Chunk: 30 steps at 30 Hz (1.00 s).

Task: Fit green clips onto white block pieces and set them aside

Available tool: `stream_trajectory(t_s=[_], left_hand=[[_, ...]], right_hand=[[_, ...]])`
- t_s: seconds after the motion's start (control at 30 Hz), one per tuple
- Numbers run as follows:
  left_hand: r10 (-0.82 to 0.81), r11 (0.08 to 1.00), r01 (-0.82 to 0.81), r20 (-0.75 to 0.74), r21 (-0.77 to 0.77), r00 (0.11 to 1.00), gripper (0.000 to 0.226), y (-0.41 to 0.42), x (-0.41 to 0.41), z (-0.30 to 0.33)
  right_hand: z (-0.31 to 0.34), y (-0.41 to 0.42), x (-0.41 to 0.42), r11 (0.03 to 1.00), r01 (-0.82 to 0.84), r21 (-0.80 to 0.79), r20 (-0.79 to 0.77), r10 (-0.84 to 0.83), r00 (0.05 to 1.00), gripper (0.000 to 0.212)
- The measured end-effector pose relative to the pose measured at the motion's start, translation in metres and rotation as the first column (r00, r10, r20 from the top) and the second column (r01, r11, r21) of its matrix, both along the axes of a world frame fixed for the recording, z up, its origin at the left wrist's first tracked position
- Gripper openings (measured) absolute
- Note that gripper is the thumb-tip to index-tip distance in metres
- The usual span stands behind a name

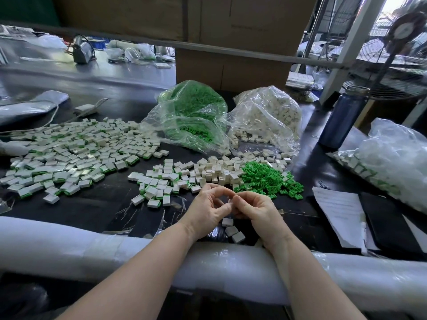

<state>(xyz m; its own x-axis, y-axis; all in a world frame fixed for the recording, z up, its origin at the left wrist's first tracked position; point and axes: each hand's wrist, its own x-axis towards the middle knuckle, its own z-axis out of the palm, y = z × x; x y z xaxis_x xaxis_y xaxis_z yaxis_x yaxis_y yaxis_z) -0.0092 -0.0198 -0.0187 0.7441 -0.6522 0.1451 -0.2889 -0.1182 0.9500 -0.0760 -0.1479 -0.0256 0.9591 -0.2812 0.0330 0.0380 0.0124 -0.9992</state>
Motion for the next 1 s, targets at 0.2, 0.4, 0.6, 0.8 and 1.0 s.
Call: stream_trajectory(t_s=[0.2, 0.4, 0.6, 0.8, 1.0], left_hand=[[-0.011, 1.000, 0.011, 0.001, 0.001, 1.000, 0.008, -0.0001, 0.0000, -0.0009], [-0.030, 0.999, 0.030, 0.012, 0.016, 0.999, 0.010, -0.0017, -0.0004, -0.0018], [-0.069, 0.996, 0.068, 0.022, 0.058, 0.997, 0.017, -0.0022, -0.0006, -0.0013], [-0.095, 0.991, 0.088, 0.071, 0.105, 0.993, 0.018, -0.0026, -0.0017, -0.0010], [-0.102, 0.989, 0.093, 0.075, 0.111, 0.992, 0.021, -0.0037, -0.0004, -0.0037]], right_hand=[[0.0006, -0.0003, -0.0005, 0.999, -0.034, -0.015, -0.025, 0.033, 0.999, 0.018], [0.0018, 0.0008, -0.0009, 0.993, -0.045, -0.112, -0.035, 0.042, 0.999, 0.018], [0.0024, 0.0006, -0.0041, 0.995, -0.020, -0.097, 0.011, 0.021, 1.000, 0.018], [0.0023, 0.0007, -0.0042, 0.997, -0.003, -0.078, 0.004, 0.003, 1.000, 0.016], [0.0014, 0.0001, -0.0041, 0.997, 0.019, -0.076, -0.010, -0.020, 1.000, 0.018]])
